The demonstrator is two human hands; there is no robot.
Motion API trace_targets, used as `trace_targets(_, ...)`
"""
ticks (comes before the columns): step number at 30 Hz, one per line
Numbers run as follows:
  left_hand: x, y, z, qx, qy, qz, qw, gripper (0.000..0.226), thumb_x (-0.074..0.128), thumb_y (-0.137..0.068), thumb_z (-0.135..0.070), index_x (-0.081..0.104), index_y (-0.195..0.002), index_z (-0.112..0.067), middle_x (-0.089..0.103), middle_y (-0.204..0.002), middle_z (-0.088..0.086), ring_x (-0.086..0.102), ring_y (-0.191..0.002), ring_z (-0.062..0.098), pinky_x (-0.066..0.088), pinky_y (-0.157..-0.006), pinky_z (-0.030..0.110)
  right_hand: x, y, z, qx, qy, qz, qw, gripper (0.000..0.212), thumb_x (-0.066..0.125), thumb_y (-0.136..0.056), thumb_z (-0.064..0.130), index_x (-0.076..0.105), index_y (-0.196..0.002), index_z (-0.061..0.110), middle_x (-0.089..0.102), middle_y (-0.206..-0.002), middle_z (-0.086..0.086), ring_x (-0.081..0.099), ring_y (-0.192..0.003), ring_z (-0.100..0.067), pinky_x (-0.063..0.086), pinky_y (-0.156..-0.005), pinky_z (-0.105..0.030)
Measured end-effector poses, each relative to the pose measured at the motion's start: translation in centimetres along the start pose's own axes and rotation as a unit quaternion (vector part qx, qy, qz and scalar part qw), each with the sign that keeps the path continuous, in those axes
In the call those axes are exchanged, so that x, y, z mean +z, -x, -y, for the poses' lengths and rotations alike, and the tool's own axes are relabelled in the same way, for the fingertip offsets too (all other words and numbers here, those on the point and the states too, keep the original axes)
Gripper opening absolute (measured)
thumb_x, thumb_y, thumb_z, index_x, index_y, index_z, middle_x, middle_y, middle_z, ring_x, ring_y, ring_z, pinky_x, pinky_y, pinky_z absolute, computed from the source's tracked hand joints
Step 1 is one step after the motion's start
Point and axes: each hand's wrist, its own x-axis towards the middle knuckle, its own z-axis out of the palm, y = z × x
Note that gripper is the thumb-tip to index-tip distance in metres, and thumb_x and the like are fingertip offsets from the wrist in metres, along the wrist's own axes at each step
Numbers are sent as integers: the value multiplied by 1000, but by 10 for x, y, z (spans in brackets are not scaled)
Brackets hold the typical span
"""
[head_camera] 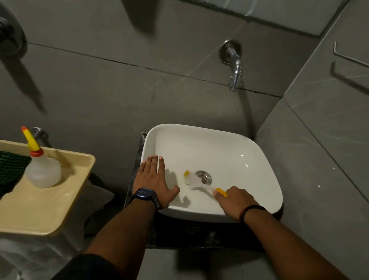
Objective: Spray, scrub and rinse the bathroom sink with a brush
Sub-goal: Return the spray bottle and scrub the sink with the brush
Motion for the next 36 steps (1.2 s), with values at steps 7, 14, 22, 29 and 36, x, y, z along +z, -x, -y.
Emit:
trace_targets(7,5,-1,2,3,3,-19,1000,98,25,-75,-68,-7,-147,-11,-2,-158,12,-3,-145,25,-5,-116,39,8,-28,34,49,-7,-109,993,48,38,-88,49,59,-108,11,63,-112,-15,58,-100,-34,43,-77,-35)
trace_targets(14,10,-4,2,-2,5,-29,1000,99,22,-72,-68,-6,-147,-11,1,-158,12,-2,-145,25,-6,-115,38,9,-39,32,3,-26,-55,998,54,39,-86,56,59,-111,12,62,-116,-17,57,-103,-36,43,-83,-38)
trace_targets(22,9,-4,3,-3,3,-18,1000,100,26,-72,-68,-2,-148,-9,4,-158,13,1,-145,26,0,-117,40,-31,7,-43,142,61,-43,987,51,43,-85,42,52,-121,8,56,-127,-17,54,-111,-33,42,-85,-34)
trace_targets(29,4,-2,2,-1,-4,-3,1000,101,29,-74,-69,-6,-147,-9,1,-158,12,-3,-145,25,0,-117,41,-35,40,-30,146,34,-6,989,53,43,-85,46,50,-123,9,57,-124,-14,56,-106,-31,43,-80,-33)
trace_targets(36,2,1,0,1,18,-15,1000,97,32,-77,-64,-2,-147,-7,5,-158,13,1,-145,25,2,-117,41,1,23,44,12,-66,82,994,64,42,-80,64,57,-106,7,64,-107,-17,63,-88,-29,47,-72,-30)
